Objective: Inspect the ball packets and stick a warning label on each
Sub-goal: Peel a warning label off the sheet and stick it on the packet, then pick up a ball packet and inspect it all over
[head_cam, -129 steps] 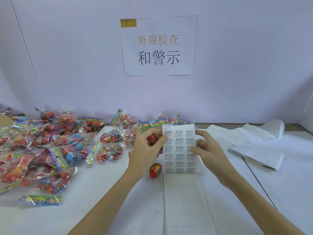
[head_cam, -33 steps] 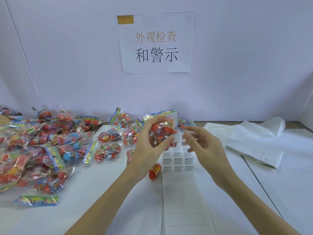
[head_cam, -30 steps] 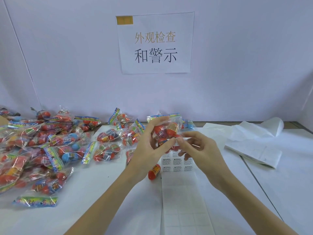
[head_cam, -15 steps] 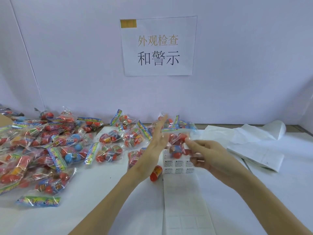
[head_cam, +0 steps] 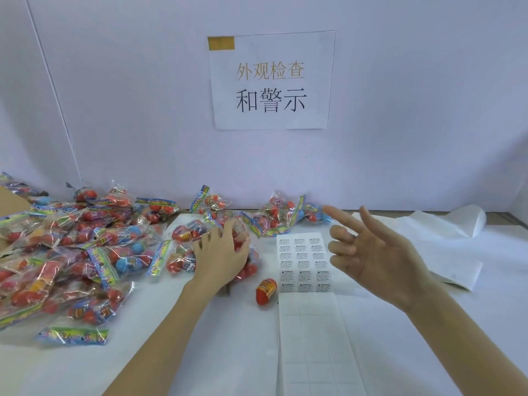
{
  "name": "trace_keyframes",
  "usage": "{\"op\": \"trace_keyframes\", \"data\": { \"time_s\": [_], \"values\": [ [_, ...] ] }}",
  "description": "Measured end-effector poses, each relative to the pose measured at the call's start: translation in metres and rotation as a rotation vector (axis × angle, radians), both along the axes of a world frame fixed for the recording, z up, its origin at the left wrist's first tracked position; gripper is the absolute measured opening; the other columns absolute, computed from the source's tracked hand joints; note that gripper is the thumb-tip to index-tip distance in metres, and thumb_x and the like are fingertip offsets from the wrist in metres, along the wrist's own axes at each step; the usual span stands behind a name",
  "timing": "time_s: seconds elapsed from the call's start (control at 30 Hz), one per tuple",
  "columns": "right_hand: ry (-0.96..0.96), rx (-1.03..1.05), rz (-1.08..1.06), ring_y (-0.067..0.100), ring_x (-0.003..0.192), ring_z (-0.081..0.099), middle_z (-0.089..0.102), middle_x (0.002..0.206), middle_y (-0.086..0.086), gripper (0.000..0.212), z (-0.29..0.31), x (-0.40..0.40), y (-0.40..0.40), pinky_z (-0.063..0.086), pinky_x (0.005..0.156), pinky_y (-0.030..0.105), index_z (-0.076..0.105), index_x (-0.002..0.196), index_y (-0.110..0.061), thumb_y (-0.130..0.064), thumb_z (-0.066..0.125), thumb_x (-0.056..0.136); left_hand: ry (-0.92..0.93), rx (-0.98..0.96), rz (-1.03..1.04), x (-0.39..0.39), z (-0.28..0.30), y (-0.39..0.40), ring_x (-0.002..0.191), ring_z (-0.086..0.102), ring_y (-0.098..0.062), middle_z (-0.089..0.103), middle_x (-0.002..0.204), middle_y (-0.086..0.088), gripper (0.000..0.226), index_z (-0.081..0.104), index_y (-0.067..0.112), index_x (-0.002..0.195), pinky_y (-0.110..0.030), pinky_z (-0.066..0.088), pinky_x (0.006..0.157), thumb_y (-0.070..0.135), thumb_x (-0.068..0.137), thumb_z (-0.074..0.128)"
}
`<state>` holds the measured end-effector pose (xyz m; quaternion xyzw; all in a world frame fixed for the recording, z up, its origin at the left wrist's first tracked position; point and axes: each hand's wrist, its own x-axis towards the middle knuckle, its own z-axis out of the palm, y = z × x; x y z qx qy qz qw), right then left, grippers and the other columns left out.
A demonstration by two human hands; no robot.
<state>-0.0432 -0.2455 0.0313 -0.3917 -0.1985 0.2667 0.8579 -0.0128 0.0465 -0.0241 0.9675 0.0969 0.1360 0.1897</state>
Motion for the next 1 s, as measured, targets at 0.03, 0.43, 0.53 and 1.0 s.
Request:
{"op": "trace_keyframes", "data": {
  "time_s": [0.03,0.43,0.53,1.0],
  "values": [
    [0.02,-0.022,-0.02,0.012,0.067,0.049,0.057,0.084,-0.002,0.059,-0.002,0.0,0.002,0.044,0.062,0.023,0.067,0.137,-0.012,-0.044,0.08,0.089,0.012,-0.038,0.019,0.001,0.001,0.001,0.139,0.04,-0.037,0.047,0.151,-0.011,0.06,0.035,0.024,0.154,-0.051,0.024,0.118,0.05,0.102,0.051],
    [-0.036,-0.342,-0.378,0.017,0.098,0.072,0.075,0.114,0.004,0.048,-0.018,0.001,0.022,0.054,0.084,0.03,0.072,0.131,-0.02,-0.043,0.076,0.089,-0.647,-0.182,-0.435,-0.015,0.018,-0.021,0.112,0.04,-0.016,0.054,0.12,0.008,0.058,0.063,0.017,0.132,-0.009,0.027,0.101,0.039,0.083,0.083],
    [-0.209,-0.431,-0.441,0.021,0.12,0.069,0.073,0.129,0.006,0.062,-0.019,-0.003,0.03,0.052,0.102,0.039,0.061,0.141,-0.021,-0.051,0.068,0.088,-0.685,-0.102,-0.682,-0.024,0.019,-0.045,0.117,0.046,-0.017,0.058,0.125,0.006,0.063,0.061,0.015,0.137,-0.02,0.033,0.11,0.042,0.085,0.083],
    [-0.221,-0.472,-0.655,0.018,0.101,0.077,0.081,0.105,0.006,0.031,-0.02,-0.006,0.031,0.061,0.088,0.032,0.084,0.104,-0.023,-0.042,0.075,0.081,-0.224,-0.973,-0.436,-0.038,0.028,-0.062,0.078,0.069,-0.009,0.077,0.088,-0.004,0.005,0.078,0.018,0.097,-0.018,0.053,0.067,0.021,0.094,0.077]
  ]
}}
